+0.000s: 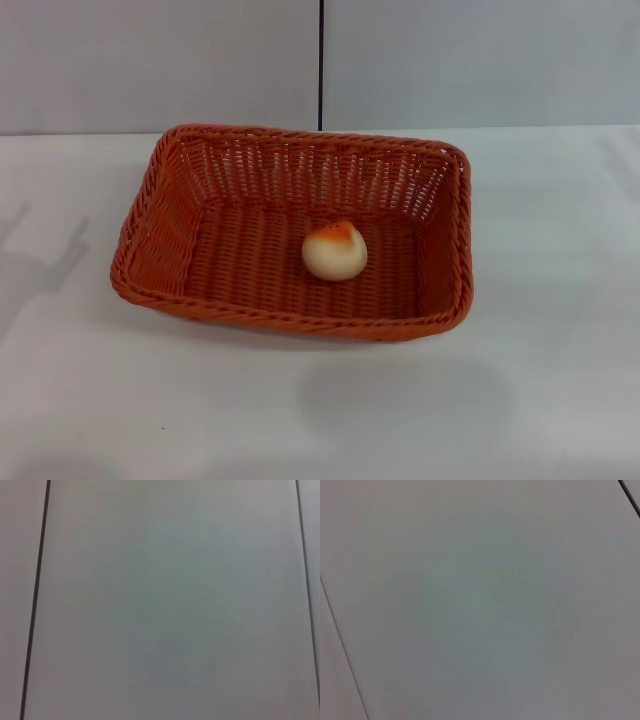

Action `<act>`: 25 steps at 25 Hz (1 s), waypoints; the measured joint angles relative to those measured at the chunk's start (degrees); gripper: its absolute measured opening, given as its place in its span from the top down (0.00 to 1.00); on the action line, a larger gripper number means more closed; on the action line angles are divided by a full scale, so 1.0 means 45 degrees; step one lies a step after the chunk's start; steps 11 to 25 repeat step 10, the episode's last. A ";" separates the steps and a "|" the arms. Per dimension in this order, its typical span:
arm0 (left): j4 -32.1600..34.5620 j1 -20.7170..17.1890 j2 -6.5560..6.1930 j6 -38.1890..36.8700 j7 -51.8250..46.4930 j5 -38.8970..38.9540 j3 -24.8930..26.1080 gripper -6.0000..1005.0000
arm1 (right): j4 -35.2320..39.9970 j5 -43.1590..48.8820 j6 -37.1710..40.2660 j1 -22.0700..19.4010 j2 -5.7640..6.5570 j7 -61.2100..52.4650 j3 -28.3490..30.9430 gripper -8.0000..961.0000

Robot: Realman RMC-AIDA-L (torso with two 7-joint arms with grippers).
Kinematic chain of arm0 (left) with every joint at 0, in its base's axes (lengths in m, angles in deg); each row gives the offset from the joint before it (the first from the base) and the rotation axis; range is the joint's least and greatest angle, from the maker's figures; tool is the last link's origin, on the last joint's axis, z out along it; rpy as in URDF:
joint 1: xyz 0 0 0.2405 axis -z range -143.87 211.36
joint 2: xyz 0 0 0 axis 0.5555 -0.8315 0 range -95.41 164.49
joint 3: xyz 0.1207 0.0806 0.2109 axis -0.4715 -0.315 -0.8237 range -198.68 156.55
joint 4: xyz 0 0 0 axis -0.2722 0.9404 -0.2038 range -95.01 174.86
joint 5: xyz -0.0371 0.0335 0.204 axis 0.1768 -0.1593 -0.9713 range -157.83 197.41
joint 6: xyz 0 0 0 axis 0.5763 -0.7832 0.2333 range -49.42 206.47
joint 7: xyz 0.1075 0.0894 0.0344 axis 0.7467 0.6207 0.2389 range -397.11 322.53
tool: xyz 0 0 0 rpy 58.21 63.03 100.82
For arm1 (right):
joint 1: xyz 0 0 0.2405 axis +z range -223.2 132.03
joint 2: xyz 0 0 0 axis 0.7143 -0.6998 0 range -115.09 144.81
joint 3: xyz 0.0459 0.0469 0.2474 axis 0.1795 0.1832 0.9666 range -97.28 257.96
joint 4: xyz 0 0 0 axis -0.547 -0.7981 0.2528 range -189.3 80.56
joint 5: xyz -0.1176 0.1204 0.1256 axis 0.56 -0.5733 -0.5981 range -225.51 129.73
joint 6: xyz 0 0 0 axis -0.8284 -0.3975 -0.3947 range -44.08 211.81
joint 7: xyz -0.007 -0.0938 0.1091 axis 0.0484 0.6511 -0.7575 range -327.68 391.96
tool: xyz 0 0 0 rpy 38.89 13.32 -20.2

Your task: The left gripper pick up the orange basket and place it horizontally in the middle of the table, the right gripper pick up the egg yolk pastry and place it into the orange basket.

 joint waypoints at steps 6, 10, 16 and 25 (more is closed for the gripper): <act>-0.0021 0.0051 0.0028 0.0026 0.0014 0.0060 0.0068 0.19 | -0.0138 0.0000 0.0003 0.0075 -0.0008 0.0057 0.0000 0.47; -0.0028 0.0140 0.0001 0.0051 0.0014 0.0050 0.0054 0.19 | -0.0142 0.0000 0.0002 0.0056 -0.0014 0.0066 0.0000 0.47; -0.0028 0.0140 0.0001 0.0051 0.0014 0.0050 0.0054 0.19 | -0.0142 0.0000 0.0002 0.0056 -0.0014 0.0066 0.0000 0.47; -0.0028 0.0140 0.0001 0.0051 0.0014 0.0050 0.0054 0.19 | -0.0142 0.0000 0.0002 0.0056 -0.0014 0.0066 0.0000 0.47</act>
